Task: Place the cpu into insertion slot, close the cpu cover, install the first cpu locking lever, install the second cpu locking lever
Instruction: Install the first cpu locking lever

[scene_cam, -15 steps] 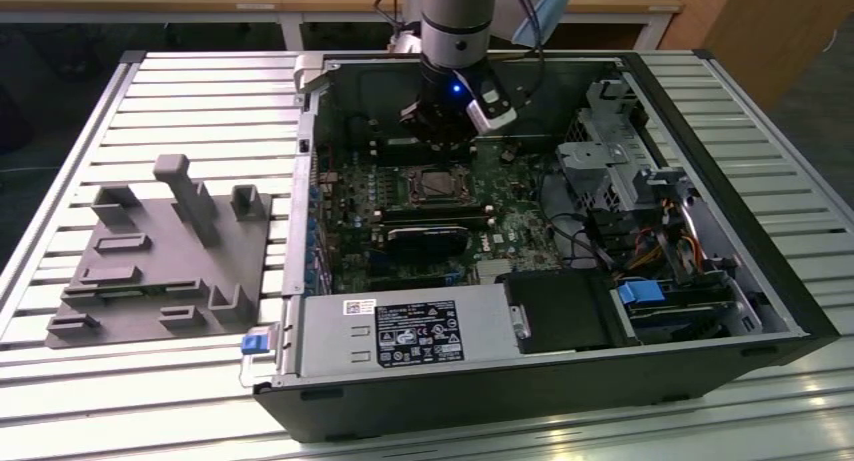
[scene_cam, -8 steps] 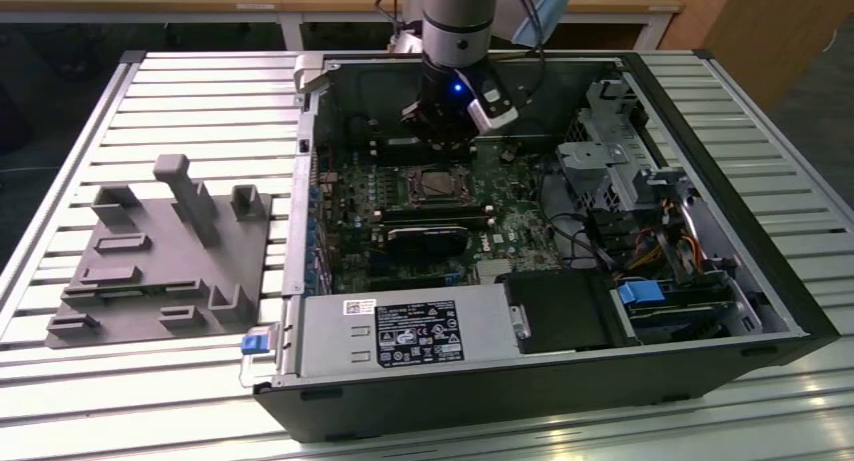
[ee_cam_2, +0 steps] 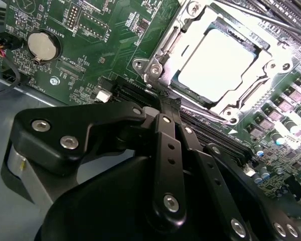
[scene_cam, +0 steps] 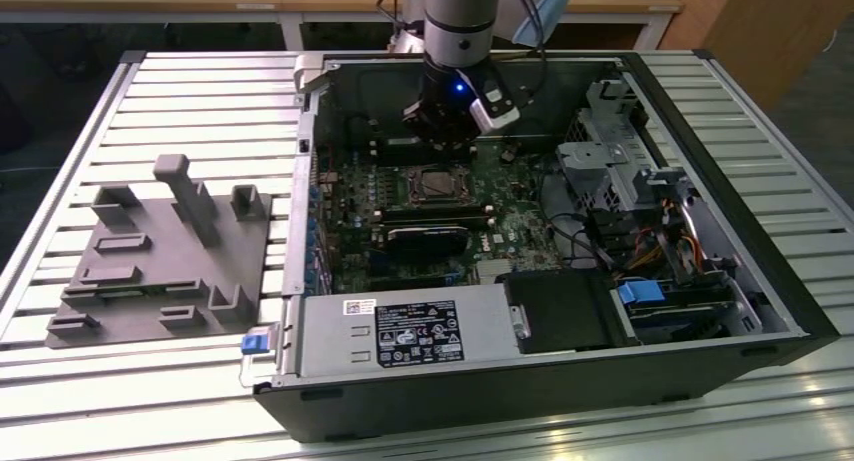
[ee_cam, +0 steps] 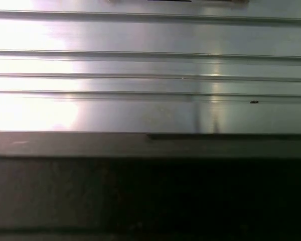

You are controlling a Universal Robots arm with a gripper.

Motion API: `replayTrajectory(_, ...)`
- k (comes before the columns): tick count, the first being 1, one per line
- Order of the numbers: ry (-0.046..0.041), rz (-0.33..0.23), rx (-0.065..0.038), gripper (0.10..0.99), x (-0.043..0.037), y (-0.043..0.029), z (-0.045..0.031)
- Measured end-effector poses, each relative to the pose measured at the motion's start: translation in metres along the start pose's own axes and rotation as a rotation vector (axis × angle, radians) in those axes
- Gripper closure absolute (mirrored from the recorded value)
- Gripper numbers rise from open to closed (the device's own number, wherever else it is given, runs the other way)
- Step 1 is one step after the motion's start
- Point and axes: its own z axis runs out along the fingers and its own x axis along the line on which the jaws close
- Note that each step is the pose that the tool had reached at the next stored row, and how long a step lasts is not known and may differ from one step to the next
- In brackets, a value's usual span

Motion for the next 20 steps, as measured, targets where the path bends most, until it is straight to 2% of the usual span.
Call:
replayTrajectory(3,0.0001,0.0,0.005,0.98,-0.0001,-0.0001,0.0016)
replayTrajectory(11,0.0003,0.0,0.009,0.98,0.0,-0.0003,0.0033)
replayTrajectory(20,-0.0001,0.0,0.01,0.98,0.0,-0.0002,0.0023)
